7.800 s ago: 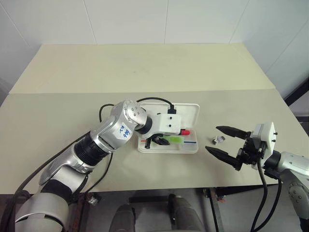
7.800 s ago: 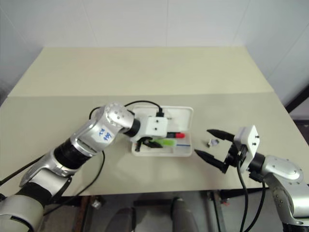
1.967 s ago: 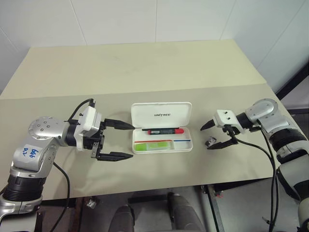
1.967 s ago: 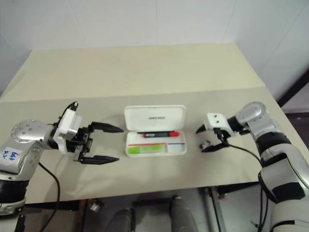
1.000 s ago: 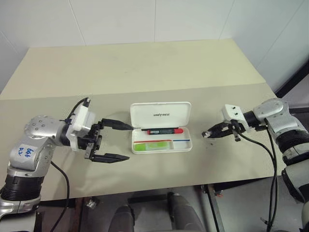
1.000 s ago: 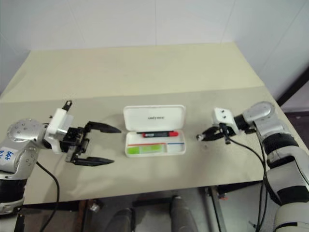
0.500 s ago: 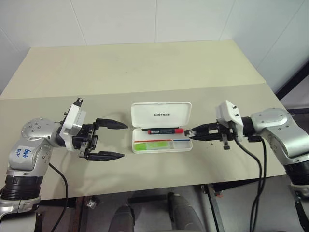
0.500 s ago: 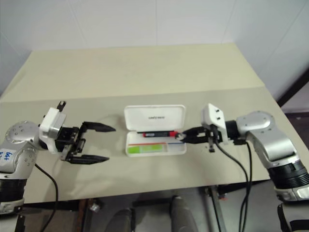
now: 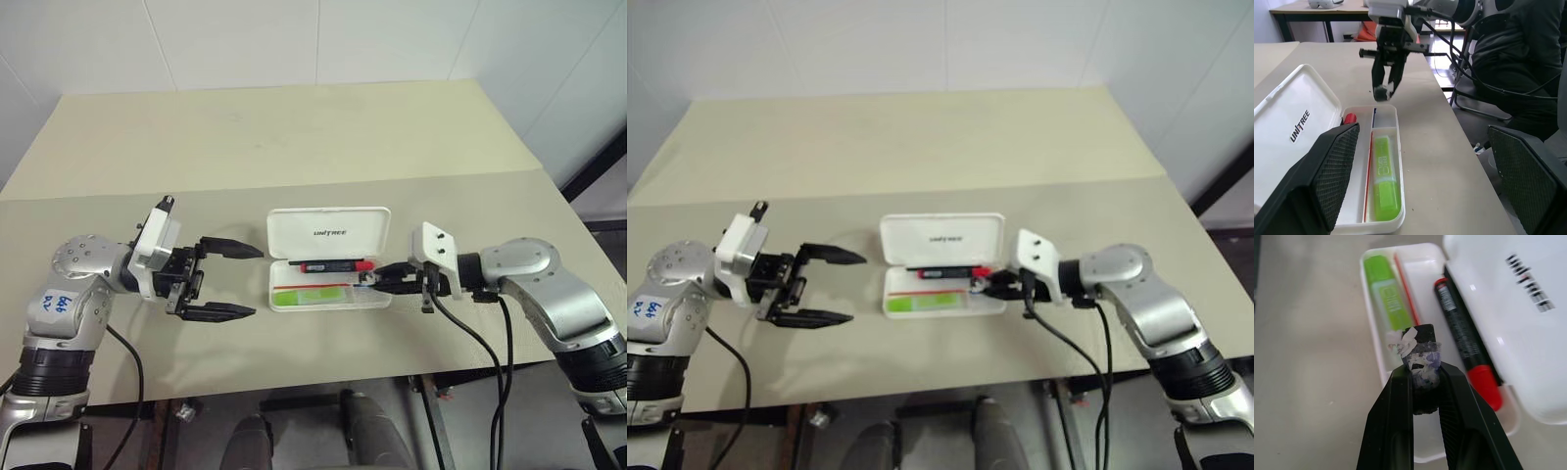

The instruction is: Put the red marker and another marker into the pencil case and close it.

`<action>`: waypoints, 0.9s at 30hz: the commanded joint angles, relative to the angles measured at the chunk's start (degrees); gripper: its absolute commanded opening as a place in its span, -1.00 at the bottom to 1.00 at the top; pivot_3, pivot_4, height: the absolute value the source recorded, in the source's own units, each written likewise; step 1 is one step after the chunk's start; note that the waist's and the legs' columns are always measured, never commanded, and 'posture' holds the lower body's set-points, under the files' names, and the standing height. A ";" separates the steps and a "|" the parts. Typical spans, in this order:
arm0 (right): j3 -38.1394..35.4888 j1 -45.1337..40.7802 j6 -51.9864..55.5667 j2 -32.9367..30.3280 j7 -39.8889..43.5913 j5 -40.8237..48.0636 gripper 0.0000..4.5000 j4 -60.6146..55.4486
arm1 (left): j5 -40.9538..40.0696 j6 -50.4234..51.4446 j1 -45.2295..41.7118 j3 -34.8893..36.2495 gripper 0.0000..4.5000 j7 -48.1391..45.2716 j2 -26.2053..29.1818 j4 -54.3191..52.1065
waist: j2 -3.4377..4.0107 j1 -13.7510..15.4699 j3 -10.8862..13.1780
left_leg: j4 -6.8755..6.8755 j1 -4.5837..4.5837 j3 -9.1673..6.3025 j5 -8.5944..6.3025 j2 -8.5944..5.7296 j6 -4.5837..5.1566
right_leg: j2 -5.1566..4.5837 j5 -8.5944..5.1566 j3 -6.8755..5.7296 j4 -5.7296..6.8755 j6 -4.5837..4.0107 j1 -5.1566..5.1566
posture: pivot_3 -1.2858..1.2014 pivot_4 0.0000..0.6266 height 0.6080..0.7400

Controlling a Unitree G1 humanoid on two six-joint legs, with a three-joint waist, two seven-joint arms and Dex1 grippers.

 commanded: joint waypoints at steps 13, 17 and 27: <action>1.72 -1.08 -2.88 2.53 3.05 -4.78 -0.08 3.43 | -0.22 -0.66 1.03 1.28 1.00 1.45 0.63 -2.13 | -0.01 0.00 0.00 | 0.00 0.00 0.00 0.00 0.00 0.00 | 0.00 0.00 0.00 0.00 0.00 0.00 | 0.03 -0.52 1.00; 1.29 -1.19 -3.35 2.45 3.53 -5.52 0.55 4.05 | -0.03 -0.81 0.71 1.06 1.00 1.44 0.56 -1.87 | -0.01 0.03 0.00 | 0.01 -0.01 0.00 0.00 0.00 0.00 | 0.00 0.00 0.00 0.00 0.00 0.00 | 0.03 -0.52 1.00; -1.31 -1.23 -3.66 1.69 4.64 -4.59 0.99 3.03 | 0.51 -1.22 -0.41 0.24 1.00 1.25 0.06 -0.82 | -0.01 0.02 0.01 | 0.00 0.00 0.00 0.00 0.00 0.00 | 0.00 0.00 0.00 0.00 0.00 0.00 | 0.03 -0.52 1.00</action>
